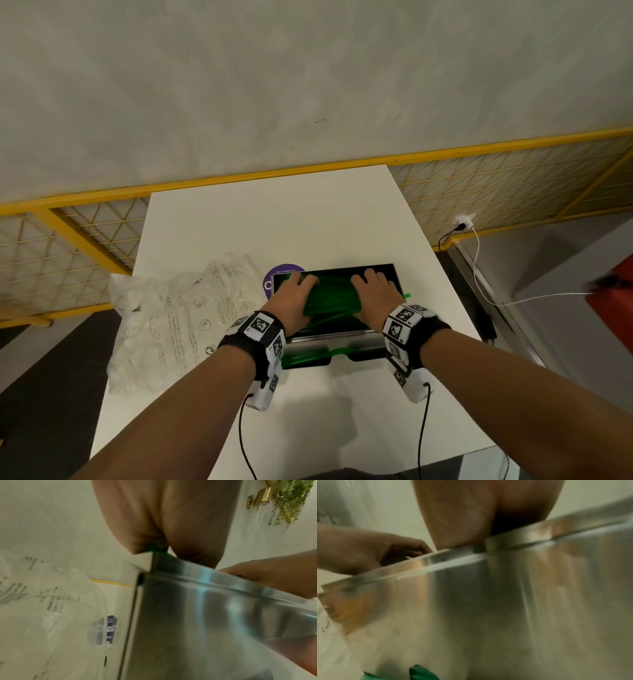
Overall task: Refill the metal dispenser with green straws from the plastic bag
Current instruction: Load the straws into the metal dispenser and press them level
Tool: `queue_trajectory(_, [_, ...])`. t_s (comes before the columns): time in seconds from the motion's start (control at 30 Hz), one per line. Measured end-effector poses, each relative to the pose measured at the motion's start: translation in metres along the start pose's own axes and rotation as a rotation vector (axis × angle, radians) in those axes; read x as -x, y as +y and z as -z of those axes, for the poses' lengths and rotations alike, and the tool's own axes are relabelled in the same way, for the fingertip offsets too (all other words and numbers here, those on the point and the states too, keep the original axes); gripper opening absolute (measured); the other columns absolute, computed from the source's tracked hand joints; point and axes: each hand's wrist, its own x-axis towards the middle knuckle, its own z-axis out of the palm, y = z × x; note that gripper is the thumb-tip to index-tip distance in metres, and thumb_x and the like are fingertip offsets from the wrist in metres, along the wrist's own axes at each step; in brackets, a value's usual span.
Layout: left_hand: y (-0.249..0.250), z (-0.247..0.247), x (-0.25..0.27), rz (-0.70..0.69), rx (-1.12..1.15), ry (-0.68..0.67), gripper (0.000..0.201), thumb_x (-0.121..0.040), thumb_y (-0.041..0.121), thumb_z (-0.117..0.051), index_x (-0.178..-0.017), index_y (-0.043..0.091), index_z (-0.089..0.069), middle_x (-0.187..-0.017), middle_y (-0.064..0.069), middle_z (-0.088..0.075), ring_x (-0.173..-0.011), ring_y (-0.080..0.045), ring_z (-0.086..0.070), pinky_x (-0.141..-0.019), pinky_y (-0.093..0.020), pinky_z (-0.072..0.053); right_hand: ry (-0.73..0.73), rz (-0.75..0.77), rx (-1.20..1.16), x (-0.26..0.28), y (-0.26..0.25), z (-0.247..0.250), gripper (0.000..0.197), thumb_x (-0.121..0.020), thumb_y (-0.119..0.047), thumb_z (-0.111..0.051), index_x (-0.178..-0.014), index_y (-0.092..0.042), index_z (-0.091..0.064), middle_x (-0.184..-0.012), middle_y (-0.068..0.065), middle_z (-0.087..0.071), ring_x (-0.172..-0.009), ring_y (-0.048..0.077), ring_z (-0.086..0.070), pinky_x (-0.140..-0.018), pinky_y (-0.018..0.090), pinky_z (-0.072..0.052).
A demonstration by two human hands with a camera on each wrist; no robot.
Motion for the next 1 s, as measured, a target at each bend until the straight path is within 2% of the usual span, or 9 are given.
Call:
queue_trajectory(0.13, [-0.004, 0.004, 0.007, -0.018, 0.071, 0.056, 0.056, -0.078, 0.022, -0.073, -0.125, 0.016, -0.044, -0.124, -0.005, -0.045, -0.113, -0.022, -0.046, -0.095, -0.03, -0.042, -0.068, 0.141, -0.058, 0.001, -0.001, 0.007, 0.056, -0.086, -0.031, -0.065, -0.133, -0.014, -0.04, -0.128, 0.012, -0.042, -0.117, 0.03, -0.044, -0.095, 0.041, -0.043])
queue_trajectory(0.27, [-0.002, 0.009, 0.011, -0.056, 0.105, 0.154, 0.045, -0.092, 0.026, -0.054, -0.133, 0.013, -0.043, -0.129, -0.006, -0.049, -0.12, -0.021, -0.043, -0.1, -0.024, -0.032, -0.06, 0.202, -0.103, -0.001, -0.012, 0.003, 0.051, -0.089, -0.031, -0.061, -0.133, -0.013, -0.043, -0.127, 0.011, -0.043, -0.117, 0.029, -0.043, -0.096, 0.04, -0.041])
queue_trajectory(0.37, [-0.003, 0.009, 0.016, -0.075, -0.062, -0.029, 0.048, -0.1, 0.024, -0.035, -0.144, 0.008, -0.029, -0.137, -0.011, -0.05, -0.126, -0.024, -0.044, -0.116, -0.034, -0.018, -0.081, 0.21, -0.3, 0.0, -0.014, 0.006, 0.061, -0.081, -0.024, -0.068, -0.135, -0.019, -0.041, -0.129, 0.007, -0.04, -0.12, 0.024, -0.037, -0.101, 0.04, -0.038])
queue_trajectory(0.47, [0.0, 0.011, 0.018, -0.045, -0.202, -0.172, 0.038, -0.096, 0.02, -0.037, -0.131, 0.008, -0.045, -0.116, -0.015, -0.063, -0.106, -0.03, -0.057, -0.104, -0.036, -0.035, -0.129, 0.11, -0.418, 0.001, -0.007, 0.014, 0.062, -0.084, -0.019, -0.061, -0.14, -0.021, -0.036, -0.138, 0.007, -0.037, -0.128, 0.025, -0.033, -0.107, 0.043, -0.035])
queue_trajectory(0.6, [0.013, 0.012, 0.018, 0.011, -0.216, -0.342, 0.036, -0.097, 0.026, -0.035, -0.123, 0.012, -0.055, -0.114, -0.014, -0.063, -0.103, -0.03, -0.059, -0.089, -0.037, -0.049, -0.363, 0.084, -0.191, 0.005, 0.002, 0.014, 0.054, -0.097, -0.017, -0.042, -0.148, -0.015, -0.025, -0.148, 0.014, -0.033, -0.133, 0.031, -0.036, -0.11, 0.039, -0.034])
queue_trajectory(0.67, [0.017, 0.013, 0.019, 0.014, -0.195, -0.342, 0.034, -0.096, 0.027, -0.037, -0.117, 0.012, -0.059, -0.11, -0.012, -0.064, -0.098, -0.028, -0.06, -0.085, -0.036, -0.05, -0.407, 0.105, -0.164, 0.008, 0.004, 0.019, 0.051, -0.099, -0.017, -0.038, -0.148, -0.017, -0.027, -0.148, 0.014, -0.035, -0.133, 0.029, -0.039, -0.109, 0.034, -0.035])
queue_trajectory(0.73, [0.016, 0.016, 0.018, 0.012, -0.105, -0.234, 0.029, -0.094, 0.025, -0.041, -0.114, 0.013, -0.06, -0.108, -0.01, -0.065, -0.095, -0.027, -0.061, -0.083, -0.036, -0.051, -0.373, 0.107, -0.146, 0.011, 0.006, 0.025, 0.05, -0.098, -0.02, -0.04, -0.147, -0.02, -0.031, -0.144, 0.011, -0.039, -0.129, 0.028, -0.043, -0.106, 0.037, -0.038])
queue_trajectory(0.87, [0.019, 0.027, 0.01, 0.082, 0.035, -0.094, 0.025, -0.095, 0.024, -0.043, -0.109, 0.013, -0.061, -0.104, -0.005, -0.065, -0.09, -0.02, -0.06, -0.079, -0.031, -0.049, -0.211, 0.072, -0.131, 0.012, 0.007, 0.036, 0.036, -0.097, -0.032, -0.041, -0.131, -0.02, -0.049, -0.125, 0.006, -0.052, -0.112, 0.025, -0.052, -0.097, 0.044, -0.044])
queue_trajectory(1.0, [0.027, 0.02, 0.008, 0.103, 0.003, -0.221, 0.025, -0.095, 0.028, -0.045, -0.101, 0.012, -0.063, -0.1, -0.009, -0.066, -0.091, -0.026, -0.061, -0.083, -0.037, -0.051, -0.34, 0.021, -0.254, 0.008, -0.006, 0.038, 0.034, -0.097, -0.032, -0.042, -0.084, -0.007, -0.063, -0.086, 0.01, -0.061, -0.079, 0.023, -0.058, -0.075, 0.033, -0.048])
